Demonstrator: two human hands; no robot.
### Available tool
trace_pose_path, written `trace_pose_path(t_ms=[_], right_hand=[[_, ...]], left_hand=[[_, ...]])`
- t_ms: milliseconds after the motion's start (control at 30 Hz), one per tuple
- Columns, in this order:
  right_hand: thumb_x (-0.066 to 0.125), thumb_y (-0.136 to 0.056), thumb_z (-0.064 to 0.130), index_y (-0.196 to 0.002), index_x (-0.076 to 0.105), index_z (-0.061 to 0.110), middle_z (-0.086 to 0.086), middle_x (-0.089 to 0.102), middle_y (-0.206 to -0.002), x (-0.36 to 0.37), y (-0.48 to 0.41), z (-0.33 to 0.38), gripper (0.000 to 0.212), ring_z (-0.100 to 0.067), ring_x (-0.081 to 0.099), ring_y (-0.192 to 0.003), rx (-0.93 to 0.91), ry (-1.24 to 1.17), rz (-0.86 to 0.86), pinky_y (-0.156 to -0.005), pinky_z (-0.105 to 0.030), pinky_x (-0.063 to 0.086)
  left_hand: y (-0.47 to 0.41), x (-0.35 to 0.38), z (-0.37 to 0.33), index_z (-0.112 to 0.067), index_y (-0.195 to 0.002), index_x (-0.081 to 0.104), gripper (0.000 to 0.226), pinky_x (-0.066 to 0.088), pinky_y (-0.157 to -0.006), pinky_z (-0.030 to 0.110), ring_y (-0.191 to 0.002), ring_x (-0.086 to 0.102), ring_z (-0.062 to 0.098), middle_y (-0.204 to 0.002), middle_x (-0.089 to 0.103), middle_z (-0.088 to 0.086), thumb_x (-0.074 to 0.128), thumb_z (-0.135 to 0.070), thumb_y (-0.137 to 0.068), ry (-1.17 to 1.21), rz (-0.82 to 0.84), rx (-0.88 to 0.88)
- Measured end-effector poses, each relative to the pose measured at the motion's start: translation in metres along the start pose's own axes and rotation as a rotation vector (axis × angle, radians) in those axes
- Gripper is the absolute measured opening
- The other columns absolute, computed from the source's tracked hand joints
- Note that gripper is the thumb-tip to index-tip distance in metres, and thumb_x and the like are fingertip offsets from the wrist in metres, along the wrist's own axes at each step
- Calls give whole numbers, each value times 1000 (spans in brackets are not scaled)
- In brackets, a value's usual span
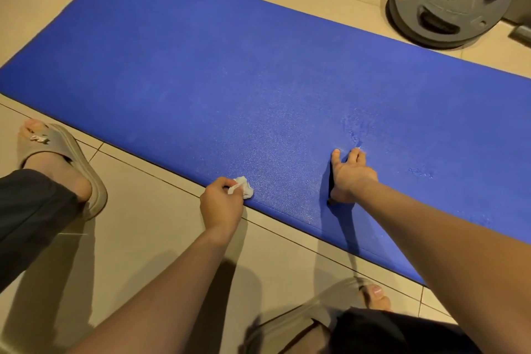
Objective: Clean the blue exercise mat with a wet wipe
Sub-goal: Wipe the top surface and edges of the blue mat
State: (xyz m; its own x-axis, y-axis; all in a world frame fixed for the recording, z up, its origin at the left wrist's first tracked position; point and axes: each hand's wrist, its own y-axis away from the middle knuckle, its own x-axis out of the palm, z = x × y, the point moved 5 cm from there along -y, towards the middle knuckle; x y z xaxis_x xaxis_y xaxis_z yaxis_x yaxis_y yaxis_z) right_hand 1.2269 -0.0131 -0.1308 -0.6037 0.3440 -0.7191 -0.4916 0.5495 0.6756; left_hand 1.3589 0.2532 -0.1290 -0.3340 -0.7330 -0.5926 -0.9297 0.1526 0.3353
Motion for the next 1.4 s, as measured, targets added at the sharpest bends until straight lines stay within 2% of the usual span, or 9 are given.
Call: trace_pose_path(t_ms=[167, 333, 567, 633, 767, 933, 1133, 1267, 1400], right_hand=[[80, -79, 45, -160, -15, 16, -29, -12, -163, 1, -3, 1, 127, -47, -7, -153, 16, -26, 1, -117, -54, 30], [81, -77, 46, -160, -14, 16, -30, -11, -163, 3, -3, -1, 130, -48, -7, -152, 6, -46, 4, -119, -56, 26], [81, -79, 44, -160, -15, 15, -30, -12, -163, 2, -3, -1, 129, -48, -8, -152, 3, -64, -1, -120, -58, 22], [82, -78, 44, -160, -14, 15, -31, -11, -162, 3, -4, 0, 129, -49, -7, -152, 4, -63, -2, -119, -59, 23], [82, -78, 43, -160, -13, 16, -30, -11, -163, 4, -5, 0, 128, -49, -7, -152, 9, -75, -7, -119, -60, 21], [84, -76, 44, -160, -13, 16, -30, -9, -162, 2, -3, 0, 131, -49, -6, -152, 0, -72, -9, -117, -62, 23], [84, -73, 56, -161, -5, 21, -22, -5, -165, 1, 8, -10, 130, -41, -1, -153, -38, -123, -37, -116, -60, 28], [78, -69, 71, -157, 11, 12, -22, 5, -162, 32, 42, -50, 126, -46, 23, -144, 197, -263, -22, -107, -63, 37], [81, -61, 74, -159, -7, 13, -25, -1, -163, 67, 71, -77, 145, -46, 13, -148, 193, -175, 109, -107, -64, 38]], left_hand=[[38, 33, 2, -21, -81, 66, 13, 59, -75, 37, -77, 69, 20, -80, 69, -3, 76, -15, -86, 59, 89, -28], [80, 65, -7, -21, -80, 66, 13, 53, -70, 34, -72, 64, 22, -74, 66, -5, 77, -15, -81, -19, 215, 102], [8, -3, 11, -17, -89, 68, 11, 52, -68, 26, -85, 68, 21, -90, 70, 2, 79, -19, -89, 70, -86, -49], [8, -3, 11, -17, -92, 69, 11, 54, -69, 25, -86, 70, 20, -92, 71, 2, 78, -22, -90, 75, -79, -49], [47, 34, 10, -22, -81, 67, 14, 60, -78, 41, -78, 69, 22, -83, 72, 1, 80, -18, -86, 82, 35, -60], [99, 72, -6, -26, -86, 66, 14, 55, -76, 29, -80, 65, 14, -83, 68, -7, 76, -17, -88, 23, 207, 96], [48, 39, 3, -22, -84, 65, 12, 54, -72, 31, -78, 66, 20, -84, 69, -1, 76, -21, -90, -23, 35, 52], [53, 38, -3, -17, -90, 68, 5, 51, -74, 29, -81, 65, 22, -89, 70, 1, 72, -18, -93, -62, 13, 39], [84, 62, -9, -18, -85, 70, 7, 58, -79, 37, -83, 69, 26, -90, 74, 2, 71, -16, -91, -81, 87, 32]])
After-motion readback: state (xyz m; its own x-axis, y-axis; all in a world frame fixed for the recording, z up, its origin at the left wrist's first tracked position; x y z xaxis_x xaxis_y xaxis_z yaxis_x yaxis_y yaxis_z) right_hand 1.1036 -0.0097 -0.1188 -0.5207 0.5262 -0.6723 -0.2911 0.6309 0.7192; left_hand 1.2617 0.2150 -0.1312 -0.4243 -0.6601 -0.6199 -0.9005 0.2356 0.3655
